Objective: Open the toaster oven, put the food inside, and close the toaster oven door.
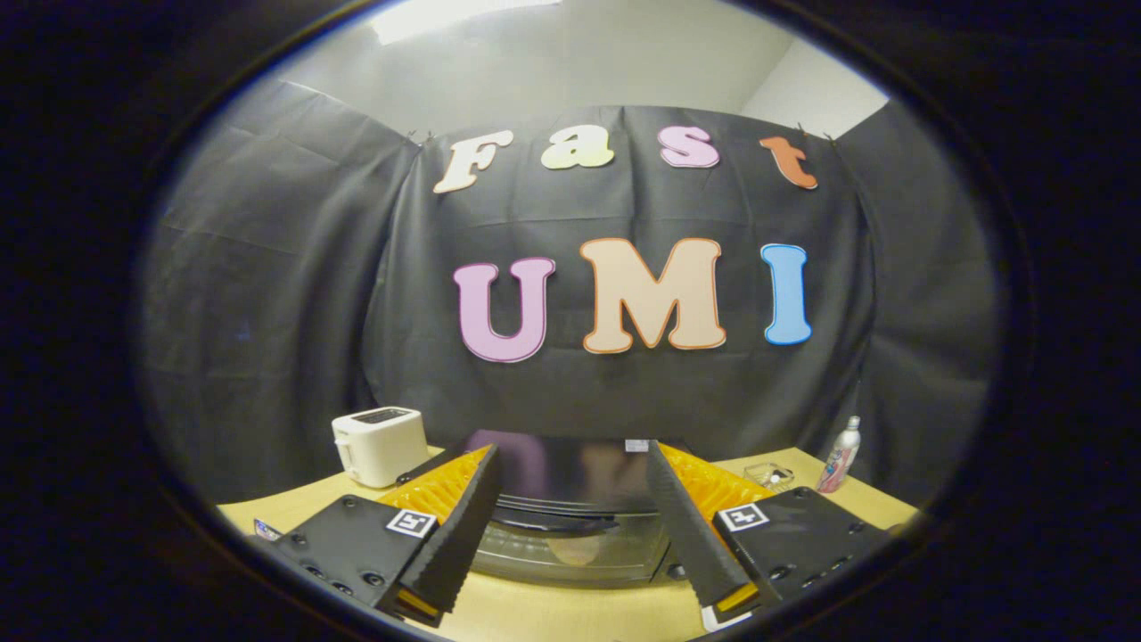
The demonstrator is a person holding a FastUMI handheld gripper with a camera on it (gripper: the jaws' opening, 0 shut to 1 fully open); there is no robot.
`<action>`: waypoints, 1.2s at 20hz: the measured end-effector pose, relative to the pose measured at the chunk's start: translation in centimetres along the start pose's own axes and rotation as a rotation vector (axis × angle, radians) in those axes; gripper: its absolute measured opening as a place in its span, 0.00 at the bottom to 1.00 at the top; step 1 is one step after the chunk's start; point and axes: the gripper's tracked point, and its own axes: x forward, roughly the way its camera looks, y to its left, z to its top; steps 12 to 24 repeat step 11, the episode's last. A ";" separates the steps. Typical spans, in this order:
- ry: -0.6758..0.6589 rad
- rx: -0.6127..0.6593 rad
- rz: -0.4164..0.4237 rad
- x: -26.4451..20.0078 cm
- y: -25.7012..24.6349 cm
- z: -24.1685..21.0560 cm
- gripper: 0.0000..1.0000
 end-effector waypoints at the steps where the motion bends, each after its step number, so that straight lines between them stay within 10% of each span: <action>1: 0.005 -0.003 0.011 -0.9 -0.5 0.2 0.99; 24: 0.027 0.046 -0.061 -9.1 -9.0 0.1 1.00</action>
